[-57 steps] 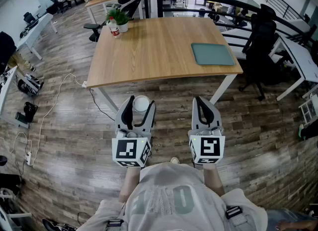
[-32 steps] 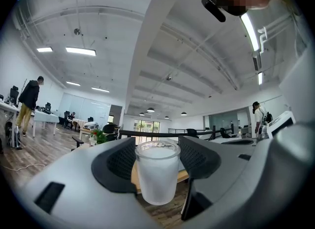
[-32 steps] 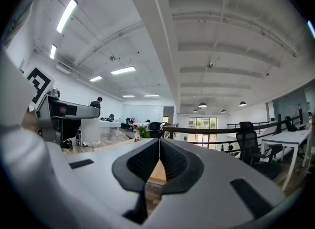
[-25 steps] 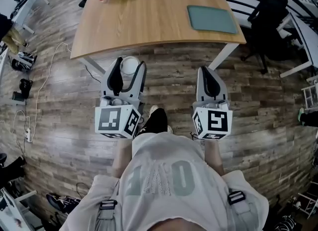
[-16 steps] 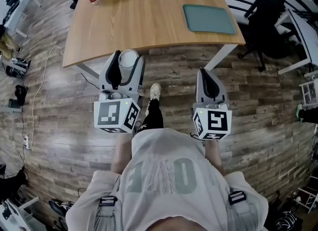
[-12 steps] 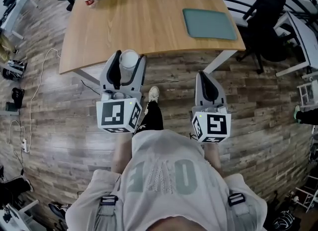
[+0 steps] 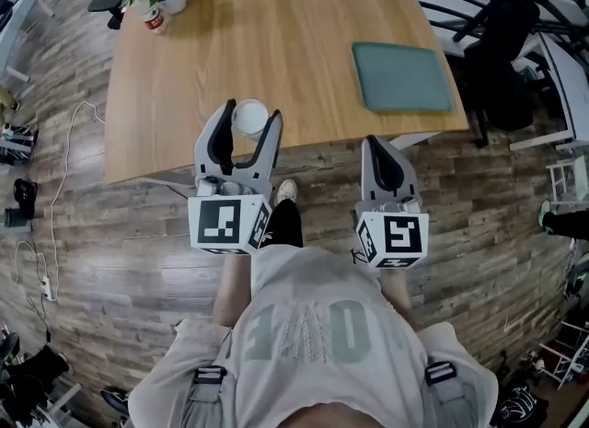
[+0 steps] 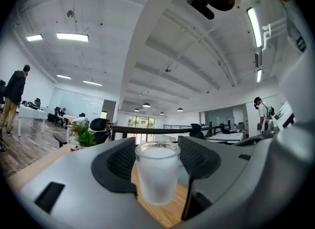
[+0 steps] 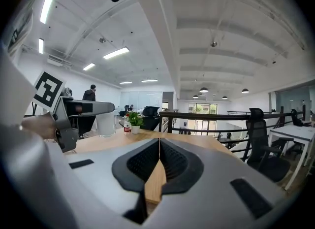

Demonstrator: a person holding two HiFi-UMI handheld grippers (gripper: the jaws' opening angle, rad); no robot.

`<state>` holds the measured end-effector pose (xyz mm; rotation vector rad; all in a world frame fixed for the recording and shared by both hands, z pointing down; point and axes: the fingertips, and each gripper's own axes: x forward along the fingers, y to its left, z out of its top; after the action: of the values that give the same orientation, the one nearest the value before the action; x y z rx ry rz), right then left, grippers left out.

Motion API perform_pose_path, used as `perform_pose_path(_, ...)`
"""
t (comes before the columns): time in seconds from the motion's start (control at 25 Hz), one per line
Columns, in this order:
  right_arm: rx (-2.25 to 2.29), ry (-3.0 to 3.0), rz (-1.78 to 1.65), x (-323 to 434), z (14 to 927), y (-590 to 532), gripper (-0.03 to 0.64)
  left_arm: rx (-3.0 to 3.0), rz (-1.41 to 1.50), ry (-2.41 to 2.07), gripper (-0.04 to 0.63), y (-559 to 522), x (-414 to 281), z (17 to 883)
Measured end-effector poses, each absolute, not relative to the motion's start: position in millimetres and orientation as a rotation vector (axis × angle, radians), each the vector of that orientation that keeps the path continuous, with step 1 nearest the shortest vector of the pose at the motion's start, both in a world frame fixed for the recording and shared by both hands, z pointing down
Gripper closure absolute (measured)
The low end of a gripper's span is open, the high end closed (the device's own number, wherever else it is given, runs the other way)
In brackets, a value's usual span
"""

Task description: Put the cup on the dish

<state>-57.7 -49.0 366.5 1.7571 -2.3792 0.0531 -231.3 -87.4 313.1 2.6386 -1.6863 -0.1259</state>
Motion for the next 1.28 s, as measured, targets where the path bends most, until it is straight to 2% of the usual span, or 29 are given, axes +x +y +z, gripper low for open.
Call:
perform_pose_path(0.6,1.674,-2.417,0.072,-101.0,355.9,-215.9,0.598,2.632,-0.078,-1.666,0.321,-252.7,-256.7,309.9)
perform_pose_path(0.92,1.696,-2.472,0.090,-74.6,352.5,-257.1,0.598,2.667,-0.029,-1.608,0.322,-274.9,-206.2,306.4)
perform_pose_path(1.28,1.615,-2.560,0.016,-0.4,331.6,-283.8,0.598,2.624,-0.056,-1.753,0.321,-287.5,-140.9,288.2)
